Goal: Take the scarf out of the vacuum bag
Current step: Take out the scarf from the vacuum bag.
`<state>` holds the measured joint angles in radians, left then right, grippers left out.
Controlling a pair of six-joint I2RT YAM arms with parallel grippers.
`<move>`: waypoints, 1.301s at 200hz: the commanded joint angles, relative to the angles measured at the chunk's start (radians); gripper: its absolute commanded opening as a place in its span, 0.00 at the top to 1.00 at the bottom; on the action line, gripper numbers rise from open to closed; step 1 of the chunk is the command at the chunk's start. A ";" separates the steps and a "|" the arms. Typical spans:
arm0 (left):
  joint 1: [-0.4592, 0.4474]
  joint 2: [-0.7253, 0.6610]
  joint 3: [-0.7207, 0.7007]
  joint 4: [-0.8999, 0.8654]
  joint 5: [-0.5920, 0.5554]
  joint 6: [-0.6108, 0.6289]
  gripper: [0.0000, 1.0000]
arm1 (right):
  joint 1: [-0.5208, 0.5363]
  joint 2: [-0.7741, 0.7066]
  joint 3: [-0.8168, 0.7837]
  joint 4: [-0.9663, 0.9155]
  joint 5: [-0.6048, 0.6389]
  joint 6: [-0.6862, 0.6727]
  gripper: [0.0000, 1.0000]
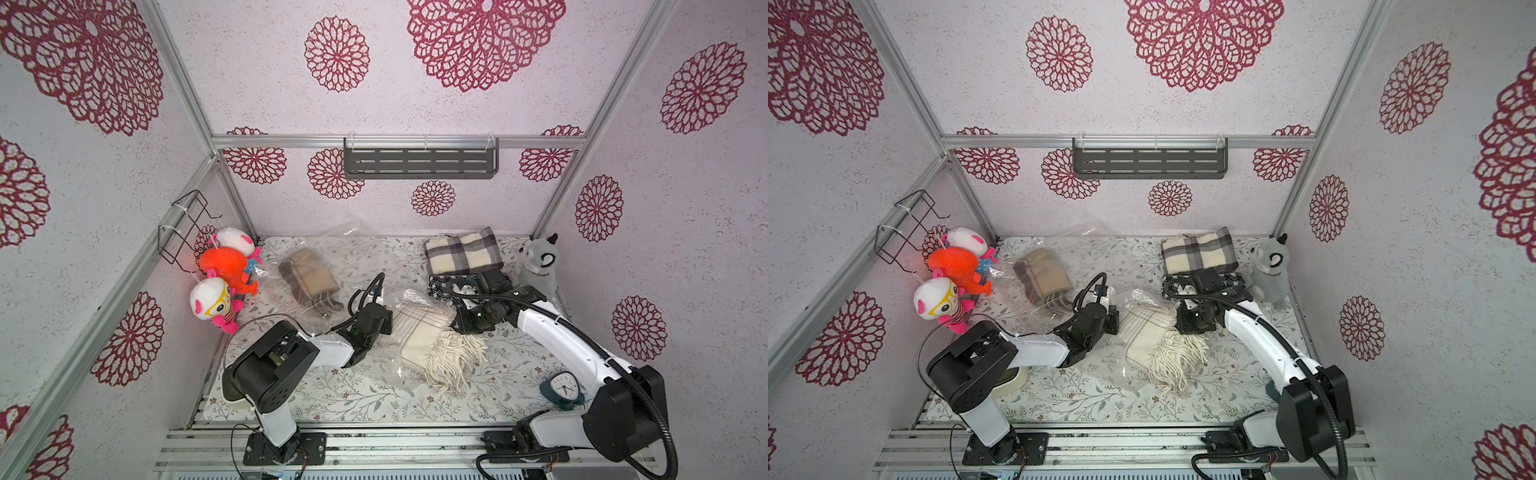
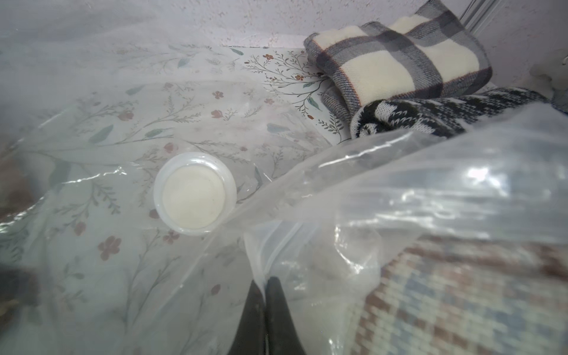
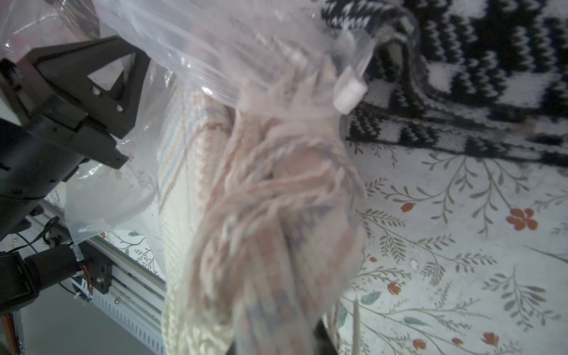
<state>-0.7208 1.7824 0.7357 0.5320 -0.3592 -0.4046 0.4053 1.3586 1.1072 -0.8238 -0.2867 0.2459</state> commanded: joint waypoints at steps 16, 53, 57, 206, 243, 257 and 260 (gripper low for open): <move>0.014 0.054 0.033 -0.037 -0.068 -0.010 1.00 | -0.079 -0.030 0.011 -0.166 0.145 -0.035 1.00; 0.018 0.065 0.048 -0.043 -0.052 -0.010 1.00 | -0.145 -0.009 -0.072 -0.032 0.215 0.011 1.00; 0.018 0.064 0.047 -0.042 -0.053 -0.010 1.00 | -0.146 -0.001 -0.083 -0.014 0.208 0.010 1.00; -0.040 -0.101 -0.022 -0.038 -0.017 -0.006 1.00 | -0.169 -0.326 -0.292 0.196 0.108 0.328 0.01; -0.045 -0.124 -0.025 -0.056 -0.023 0.000 1.00 | -0.064 -0.349 -0.447 0.340 0.059 0.415 0.01; -0.046 -0.126 -0.027 -0.052 -0.018 -0.001 1.00 | -0.050 -0.326 -0.495 0.377 0.071 0.435 0.01; -0.046 -0.126 -0.028 -0.050 -0.016 -0.003 1.00 | -0.050 -0.322 -0.504 0.385 0.072 0.435 0.01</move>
<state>-0.7597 1.6833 0.7216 0.4843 -0.3721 -0.4122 0.3252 1.0134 0.6556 -0.5404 -0.1860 0.5999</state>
